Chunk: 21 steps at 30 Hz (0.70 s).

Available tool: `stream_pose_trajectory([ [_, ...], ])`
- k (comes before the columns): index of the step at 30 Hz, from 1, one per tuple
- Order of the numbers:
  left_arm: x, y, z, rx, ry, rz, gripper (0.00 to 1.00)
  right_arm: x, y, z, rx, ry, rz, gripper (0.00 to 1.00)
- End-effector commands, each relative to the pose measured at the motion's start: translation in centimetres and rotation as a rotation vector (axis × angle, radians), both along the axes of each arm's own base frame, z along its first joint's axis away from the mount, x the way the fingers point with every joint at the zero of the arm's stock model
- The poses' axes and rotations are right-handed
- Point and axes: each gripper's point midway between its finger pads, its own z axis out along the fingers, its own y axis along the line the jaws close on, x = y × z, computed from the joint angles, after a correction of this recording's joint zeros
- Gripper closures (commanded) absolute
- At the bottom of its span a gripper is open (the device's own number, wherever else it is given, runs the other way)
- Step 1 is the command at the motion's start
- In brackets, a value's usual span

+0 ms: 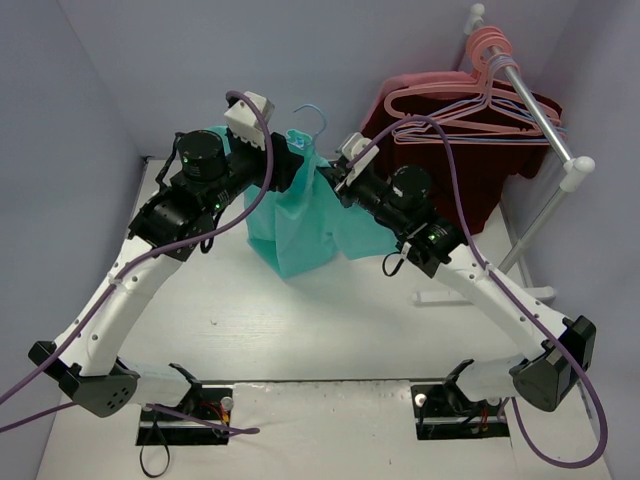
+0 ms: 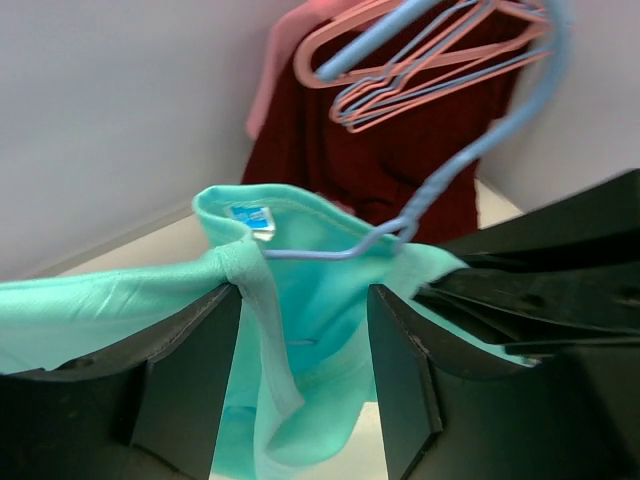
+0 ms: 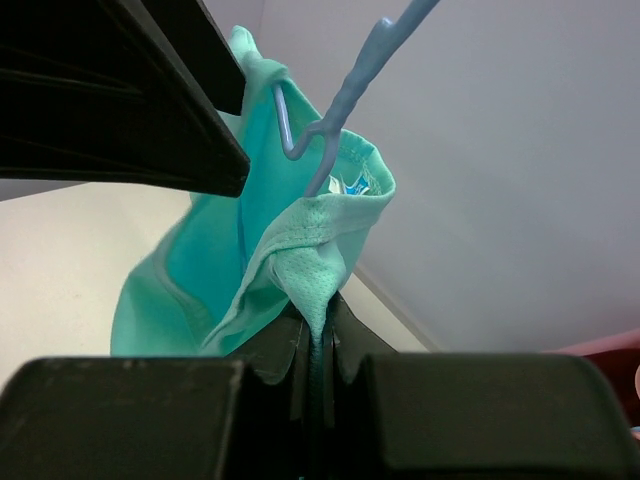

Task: Place the t-shirt on the hanger
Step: Place the T-shirt at the clothesline.

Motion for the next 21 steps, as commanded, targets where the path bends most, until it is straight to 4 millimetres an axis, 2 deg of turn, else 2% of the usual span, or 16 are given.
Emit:
stream_pose_trajectory([
  [1, -3.3, -1.1, 6.8, -0.123, -0.173, -0.154, 0.51, -0.4, 0.0, 5.2, 0.109, -0.135, 0.008, 1.00],
  [3, -3.4, -1.6, 6.6, -0.136, -0.172, -0.178, 0.51, -0.4, 0.1, 5.2, 0.108, -0.134, 0.012, 1.00],
  [5, -3.6, -1.9, 7.3, -0.172, -0.192, -0.197, 0.51, -0.4, 0.2, 5.0, 0.106, -0.131, 0.014, 1.00],
  [10, -3.0, -2.4, 7.9, -0.195, -0.213, -0.196, 0.51, -0.3, 0.3, 4.6, 0.105, -0.122, 0.018, 1.00],
  [17, -0.7, -3.6, 6.9, -0.166, -0.209, -0.177, 0.52, -0.5, 0.7, 4.6, 0.110, -0.116, 0.034, 1.00],
  [21, 0.0, -4.1, 6.4, -0.159, -0.208, -0.174, 0.58, -0.4, 0.7, 4.7, 0.109, -0.115, 0.034, 1.00],
])
